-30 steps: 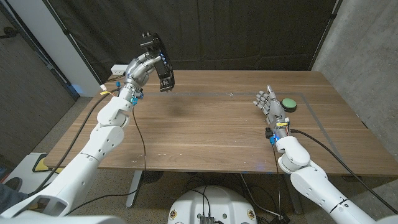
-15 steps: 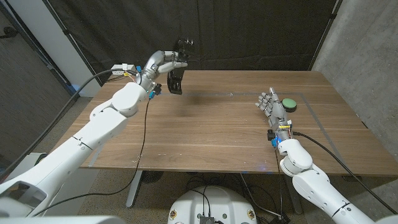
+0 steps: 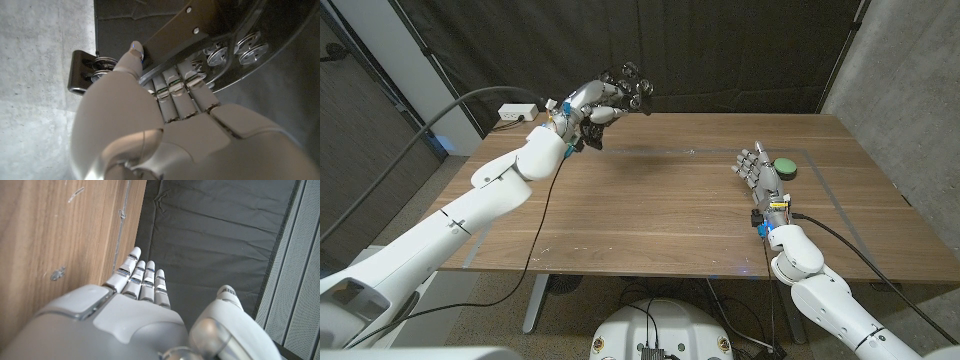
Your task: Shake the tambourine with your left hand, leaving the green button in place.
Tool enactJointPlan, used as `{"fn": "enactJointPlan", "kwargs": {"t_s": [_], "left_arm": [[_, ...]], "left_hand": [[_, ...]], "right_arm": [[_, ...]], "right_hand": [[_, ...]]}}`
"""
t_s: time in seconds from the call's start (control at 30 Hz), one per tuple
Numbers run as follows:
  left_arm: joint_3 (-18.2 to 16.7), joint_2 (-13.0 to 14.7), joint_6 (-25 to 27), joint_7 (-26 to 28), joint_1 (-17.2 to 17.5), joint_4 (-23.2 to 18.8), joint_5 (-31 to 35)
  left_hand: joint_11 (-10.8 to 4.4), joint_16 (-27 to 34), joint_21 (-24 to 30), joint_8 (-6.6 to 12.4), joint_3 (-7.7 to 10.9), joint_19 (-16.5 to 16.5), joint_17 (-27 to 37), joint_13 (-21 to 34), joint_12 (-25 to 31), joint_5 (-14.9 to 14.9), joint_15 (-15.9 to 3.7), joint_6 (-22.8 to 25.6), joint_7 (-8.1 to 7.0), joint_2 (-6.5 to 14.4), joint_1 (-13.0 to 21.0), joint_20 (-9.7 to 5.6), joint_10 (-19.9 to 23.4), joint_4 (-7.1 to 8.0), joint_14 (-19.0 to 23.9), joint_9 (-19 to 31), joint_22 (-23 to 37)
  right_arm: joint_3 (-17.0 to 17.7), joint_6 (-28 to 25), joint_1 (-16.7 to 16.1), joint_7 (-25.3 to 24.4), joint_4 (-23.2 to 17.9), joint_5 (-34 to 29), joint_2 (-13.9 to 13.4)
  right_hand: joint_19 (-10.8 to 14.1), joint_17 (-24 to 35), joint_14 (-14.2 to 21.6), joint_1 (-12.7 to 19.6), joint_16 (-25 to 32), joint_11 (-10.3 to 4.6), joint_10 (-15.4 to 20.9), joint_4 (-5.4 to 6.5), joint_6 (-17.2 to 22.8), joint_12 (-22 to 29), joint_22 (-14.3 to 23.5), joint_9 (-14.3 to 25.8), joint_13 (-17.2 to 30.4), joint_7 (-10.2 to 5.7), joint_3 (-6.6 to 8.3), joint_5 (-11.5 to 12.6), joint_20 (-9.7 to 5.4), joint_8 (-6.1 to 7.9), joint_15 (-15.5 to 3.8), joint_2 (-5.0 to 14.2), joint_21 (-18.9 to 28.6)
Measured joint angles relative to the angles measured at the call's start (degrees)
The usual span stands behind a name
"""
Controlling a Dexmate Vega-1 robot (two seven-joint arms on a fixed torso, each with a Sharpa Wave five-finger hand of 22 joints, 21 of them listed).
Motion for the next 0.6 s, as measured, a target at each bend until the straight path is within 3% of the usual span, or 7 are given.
{"fn": "enactJointPlan", "kwargs": {"t_s": [0.3, 0.6], "left_arm": [[-3.74, -2.29, -8.69, -0.13, 1.78, 5.53, -2.46], [-7.41, -7.38, -25.28, -9.67, 2.55, 17.91, -17.04]], "left_hand": [[0.00, 0.61, 0.23, -0.06, 0.00, 0.00, -0.03, 0.28, -0.10, -0.04, 0.22, 0.16, 0.02, 0.00, 0.00, 0.00, 0.02, 0.00, 0.22, 0.04, 0.22], [0.09, 0.61, 0.23, 0.02, 0.24, 0.00, 0.28, 0.53, -0.27, -0.14, 0.22, 0.33, 0.17, -0.01, -0.01, 0.00, 0.52, -0.24, 0.22, 0.28, 0.22]], "right_arm": [[-0.31, -0.38, 0.50, 0.00, 0.16, 0.00, 0.13], [-0.93, -1.11, 1.46, -0.21, 0.62, -0.30, 0.44]], "right_hand": [[0.41, 0.00, 0.00, 0.00, 0.00, 0.00, 0.00, -0.16, 0.00, 0.00, 0.00, 0.00, 0.00, 0.00, -0.16, 0.00, 0.41, 0.00, 0.00, 0.00, 0.00], [0.40, 0.00, 0.00, 0.00, 0.00, 0.00, 0.00, -0.16, 0.00, 0.00, 0.00, 0.00, 0.00, 0.00, -0.16, 0.00, 0.40, 0.00, 0.00, 0.00, 0.00]]}}
